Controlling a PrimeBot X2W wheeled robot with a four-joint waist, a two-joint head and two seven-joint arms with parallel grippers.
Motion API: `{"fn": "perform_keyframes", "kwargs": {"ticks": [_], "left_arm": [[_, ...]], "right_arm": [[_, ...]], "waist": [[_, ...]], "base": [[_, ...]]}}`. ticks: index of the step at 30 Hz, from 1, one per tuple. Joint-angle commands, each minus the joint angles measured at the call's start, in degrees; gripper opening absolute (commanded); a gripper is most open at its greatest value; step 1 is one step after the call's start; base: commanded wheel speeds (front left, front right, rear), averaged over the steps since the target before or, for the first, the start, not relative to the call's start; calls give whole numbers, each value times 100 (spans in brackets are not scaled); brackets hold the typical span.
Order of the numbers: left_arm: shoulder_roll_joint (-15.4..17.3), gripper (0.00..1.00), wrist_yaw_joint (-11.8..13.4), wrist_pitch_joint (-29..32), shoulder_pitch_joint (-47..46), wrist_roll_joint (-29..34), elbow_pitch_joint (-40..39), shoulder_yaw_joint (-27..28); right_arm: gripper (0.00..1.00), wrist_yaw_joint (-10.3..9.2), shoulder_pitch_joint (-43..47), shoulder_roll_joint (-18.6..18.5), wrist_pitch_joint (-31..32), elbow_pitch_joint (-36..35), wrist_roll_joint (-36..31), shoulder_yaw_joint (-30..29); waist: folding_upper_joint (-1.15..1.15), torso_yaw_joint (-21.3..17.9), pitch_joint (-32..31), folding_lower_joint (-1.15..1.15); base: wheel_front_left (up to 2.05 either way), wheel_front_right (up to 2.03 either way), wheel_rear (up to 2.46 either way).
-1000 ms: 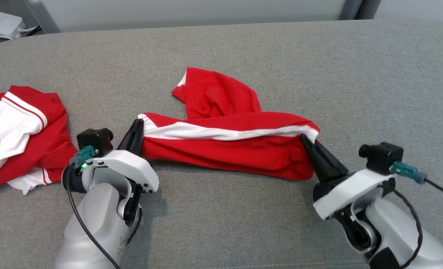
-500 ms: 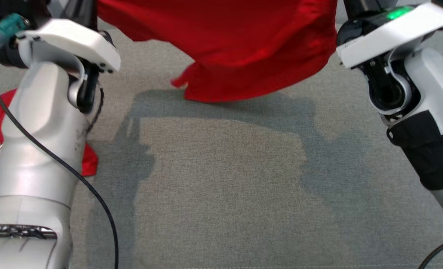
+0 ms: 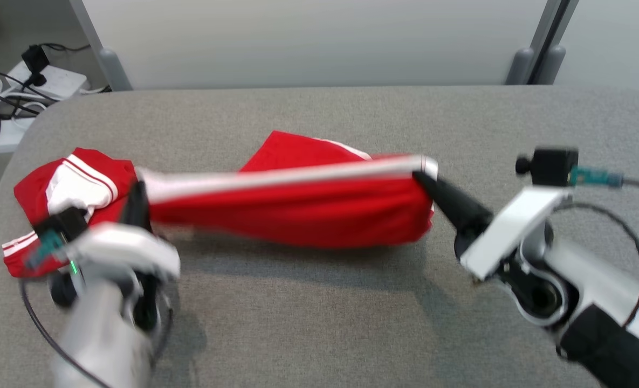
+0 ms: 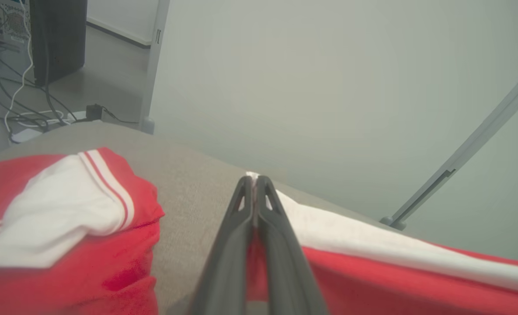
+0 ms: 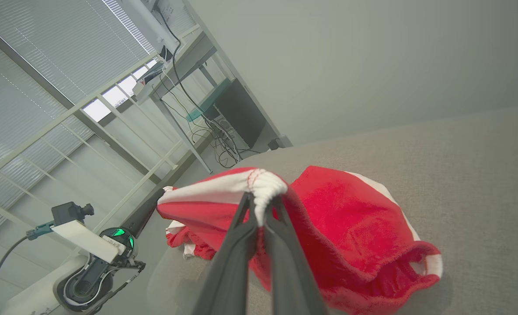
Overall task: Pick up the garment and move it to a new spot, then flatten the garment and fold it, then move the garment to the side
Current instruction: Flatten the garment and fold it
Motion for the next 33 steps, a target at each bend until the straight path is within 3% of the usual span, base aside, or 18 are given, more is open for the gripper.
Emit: {"fn": "perform_keyframes", "kwargs": {"ticks": [1,7,13,15,17,20,21,23,25,28,30,33], "left_arm": [[193,0,-45,-33,-41,-34,-182,176],[24,0,-98,-5,1079,-9,-118,-66],[321,0,-137,1095,1368,-30,-715,-768],[522,0,-139,1892,1296,-200,-1092,-1156],[739,0,-140,3179,1086,-545,-1428,-1709],[969,0,-140,5115,334,-1606,-1792,-1862],[1120,0,-116,5412,-55,-1761,-1831,-1742],[1469,0,-33,4961,-1100,-1464,-2023,-1513],[1432,0,120,3696,-2172,-1237,-2227,-1091],[1272,0,67,2456,-3162,-916,-2090,-1019],[1199,0,7,1957,-3511,-756,-1878,-1114],[1092,0,-64,1471,-3682,-751,-1529,-1186]], "right_arm": [[0,24,70,-71,-13,-166,67,-46],[0,24,759,-447,102,-806,390,425],[0,24,1116,-1013,808,-1556,954,663],[0,24,1027,-1176,1240,-1573,1123,710],[0,24,746,-1205,1682,-1359,1278,682],[0,24,-83,-982,2363,-592,1667,420],[0,24,-520,-858,2447,-188,1676,278],[0,24,-1575,-509,2048,710,1518,-188],[0,24,-2626,-154,1211,1397,1168,-658],[0,24,-3575,149,231,1931,734,-1012],[0,24,-3859,182,-24,2117,560,-1054],[0,24,-3923,175,121,2236,530,-969]], "waist": [[0,14,-67,0],[0,1,-74,0],[0,52,260,0],[0,59,488,0],[0,58,773,0],[0,59,1280,0],[0,45,1444,0],[0,-3,1761,0],[0,-35,1994,0],[0,-47,1991,0],[0,-44,1899,0],[0,-63,1846,0]], "base": [[0,0,0],[0,0,0],[0,0,0],[0,0,0],[0,0,0],[0,0,0],[0,0,0],[0,0,0],[0,0,0],[0,0,0],[0,0,0],[0,0,0]]}}
